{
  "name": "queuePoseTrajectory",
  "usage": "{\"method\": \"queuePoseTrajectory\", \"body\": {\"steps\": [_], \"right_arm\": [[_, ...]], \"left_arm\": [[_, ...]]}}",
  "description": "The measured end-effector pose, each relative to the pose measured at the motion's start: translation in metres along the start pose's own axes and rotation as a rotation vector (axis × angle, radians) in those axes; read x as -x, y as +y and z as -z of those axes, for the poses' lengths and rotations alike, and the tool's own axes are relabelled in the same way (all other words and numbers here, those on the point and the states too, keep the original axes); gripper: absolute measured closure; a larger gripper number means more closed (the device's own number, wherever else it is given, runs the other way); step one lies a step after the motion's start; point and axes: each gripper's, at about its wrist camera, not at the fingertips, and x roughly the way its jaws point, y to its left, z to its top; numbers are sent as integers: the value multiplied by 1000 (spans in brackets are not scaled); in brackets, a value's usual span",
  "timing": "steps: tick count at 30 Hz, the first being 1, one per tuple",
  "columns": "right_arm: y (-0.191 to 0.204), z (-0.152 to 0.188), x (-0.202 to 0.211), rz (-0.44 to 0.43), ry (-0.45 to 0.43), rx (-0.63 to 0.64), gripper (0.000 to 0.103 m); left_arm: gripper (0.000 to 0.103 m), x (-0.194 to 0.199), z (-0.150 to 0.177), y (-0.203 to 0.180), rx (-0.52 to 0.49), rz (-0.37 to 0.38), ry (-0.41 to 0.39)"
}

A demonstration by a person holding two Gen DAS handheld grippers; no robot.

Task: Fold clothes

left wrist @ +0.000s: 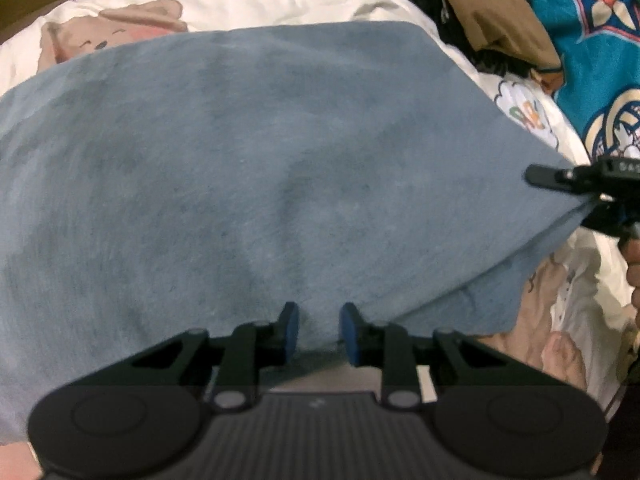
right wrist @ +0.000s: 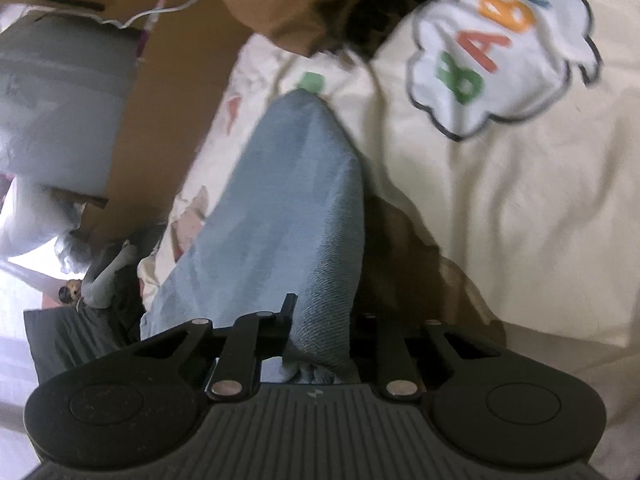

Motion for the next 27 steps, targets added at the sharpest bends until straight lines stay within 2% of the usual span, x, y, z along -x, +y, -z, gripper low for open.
{"method": "queuePoseTrajectory", "body": {"steps": [4,9,19,27], "right_arm": [[15,-4,7,-27,-12,36,88],[40,-9,14,-56,-10,101,88],[86,-10,20,-94,4,198,88],[99,-9,21,-94,10,238,88]], "left_arm": [[84,10,-9,11,50,40,0],[84,19,-22,21,70,56,-34],[84,-7,-66,42,123,31,-72],[88,-20,-123,53,131,-5,-78]]}}
